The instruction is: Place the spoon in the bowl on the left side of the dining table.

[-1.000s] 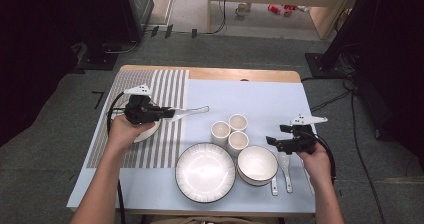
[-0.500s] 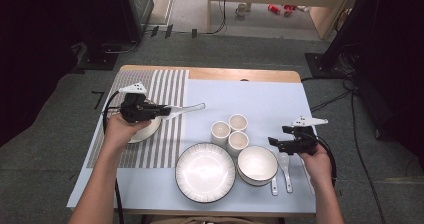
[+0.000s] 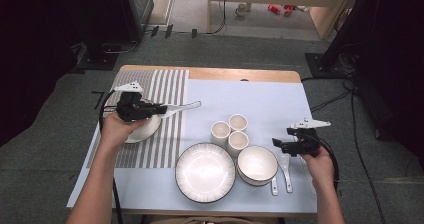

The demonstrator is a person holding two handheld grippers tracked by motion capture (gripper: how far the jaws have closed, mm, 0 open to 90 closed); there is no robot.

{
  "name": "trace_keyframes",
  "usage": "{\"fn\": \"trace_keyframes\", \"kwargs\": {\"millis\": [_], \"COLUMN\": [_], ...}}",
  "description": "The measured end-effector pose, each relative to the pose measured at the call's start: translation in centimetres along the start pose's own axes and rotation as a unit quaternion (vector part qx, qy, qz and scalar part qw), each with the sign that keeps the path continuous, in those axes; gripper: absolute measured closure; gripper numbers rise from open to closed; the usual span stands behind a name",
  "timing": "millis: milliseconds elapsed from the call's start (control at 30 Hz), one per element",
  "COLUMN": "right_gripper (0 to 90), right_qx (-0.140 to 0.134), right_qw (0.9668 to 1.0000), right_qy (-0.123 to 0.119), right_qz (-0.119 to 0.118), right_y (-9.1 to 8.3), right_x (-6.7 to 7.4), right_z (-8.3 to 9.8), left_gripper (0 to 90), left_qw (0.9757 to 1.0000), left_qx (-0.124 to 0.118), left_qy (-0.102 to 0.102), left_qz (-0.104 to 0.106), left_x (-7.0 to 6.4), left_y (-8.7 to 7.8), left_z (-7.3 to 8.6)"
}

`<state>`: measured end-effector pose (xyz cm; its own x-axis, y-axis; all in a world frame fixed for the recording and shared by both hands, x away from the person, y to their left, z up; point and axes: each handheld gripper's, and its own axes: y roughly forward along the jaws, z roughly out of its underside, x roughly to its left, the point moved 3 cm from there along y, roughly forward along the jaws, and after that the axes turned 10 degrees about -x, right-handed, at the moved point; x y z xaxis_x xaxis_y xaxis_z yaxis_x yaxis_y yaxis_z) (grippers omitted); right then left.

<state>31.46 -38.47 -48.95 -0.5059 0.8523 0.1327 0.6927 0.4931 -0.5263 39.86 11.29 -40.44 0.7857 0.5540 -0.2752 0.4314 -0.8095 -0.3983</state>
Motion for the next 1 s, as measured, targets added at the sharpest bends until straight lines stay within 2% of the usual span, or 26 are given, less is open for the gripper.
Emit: {"fn": "trace_keyframes", "kwargs": {"millis": [233, 500, 1000], "right_gripper": [20.6, 20.6, 20.6], "right_qx": [0.007, 0.002, 0.010], "right_qw": [1.0000, 0.9998, 0.9995], "right_qy": [0.000, 0.004, 0.012], "right_qz": [0.006, 0.018, 0.027], "right_y": [0.1, -0.3, -0.7], "right_x": [-0.3, -1.0, -1.6], "right_z": [0.5, 0.8, 1.8], "left_gripper": [83.4, 83.4, 83.4], "left_qw": [1.0000, 1.0000, 0.9998], "left_qx": [-0.002, -0.003, -0.004], "left_qy": [-0.003, -0.005, -0.008], "left_qz": [-0.003, -0.007, -0.018], "left_x": [0.4, 0.6, 1.8], "left_y": [-0.3, -0.7, -1.2], "left_z": [0.0, -0.2, 0.0]}}
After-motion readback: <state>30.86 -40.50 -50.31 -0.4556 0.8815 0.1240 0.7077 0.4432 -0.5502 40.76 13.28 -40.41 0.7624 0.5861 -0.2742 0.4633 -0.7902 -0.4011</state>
